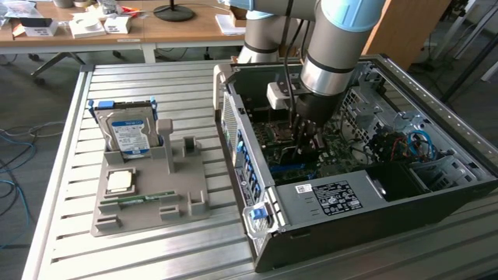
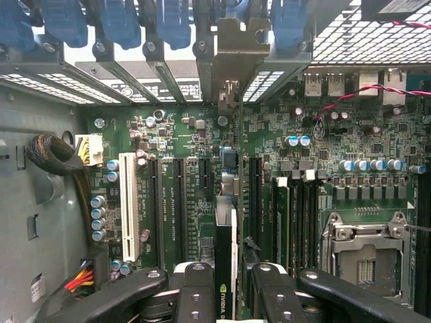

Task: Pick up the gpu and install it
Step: 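Insert the gpu into the slot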

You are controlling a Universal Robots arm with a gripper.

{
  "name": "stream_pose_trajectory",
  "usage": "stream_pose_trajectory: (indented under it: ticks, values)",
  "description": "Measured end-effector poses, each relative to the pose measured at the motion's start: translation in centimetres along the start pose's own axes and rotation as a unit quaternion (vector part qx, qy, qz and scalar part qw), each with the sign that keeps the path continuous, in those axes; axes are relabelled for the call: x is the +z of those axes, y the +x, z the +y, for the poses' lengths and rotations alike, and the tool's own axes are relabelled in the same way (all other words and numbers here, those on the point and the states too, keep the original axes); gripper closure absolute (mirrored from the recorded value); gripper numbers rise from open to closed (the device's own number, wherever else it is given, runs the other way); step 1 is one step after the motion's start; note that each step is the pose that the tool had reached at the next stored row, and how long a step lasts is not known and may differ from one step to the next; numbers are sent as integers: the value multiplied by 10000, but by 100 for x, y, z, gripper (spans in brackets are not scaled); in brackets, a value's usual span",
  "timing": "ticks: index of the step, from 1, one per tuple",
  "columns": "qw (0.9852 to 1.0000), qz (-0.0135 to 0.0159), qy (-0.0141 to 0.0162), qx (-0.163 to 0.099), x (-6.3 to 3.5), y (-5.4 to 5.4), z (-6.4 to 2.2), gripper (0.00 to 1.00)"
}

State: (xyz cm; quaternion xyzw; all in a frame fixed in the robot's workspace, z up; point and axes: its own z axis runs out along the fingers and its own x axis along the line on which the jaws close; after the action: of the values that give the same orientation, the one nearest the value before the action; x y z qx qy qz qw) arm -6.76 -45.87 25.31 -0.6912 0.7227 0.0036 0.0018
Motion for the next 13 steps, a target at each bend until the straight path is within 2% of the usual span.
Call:
stream_pose_trajectory:
  ticks: [13]
  values:
    - [10000,-6,-1,-3,15,-9,1,74]
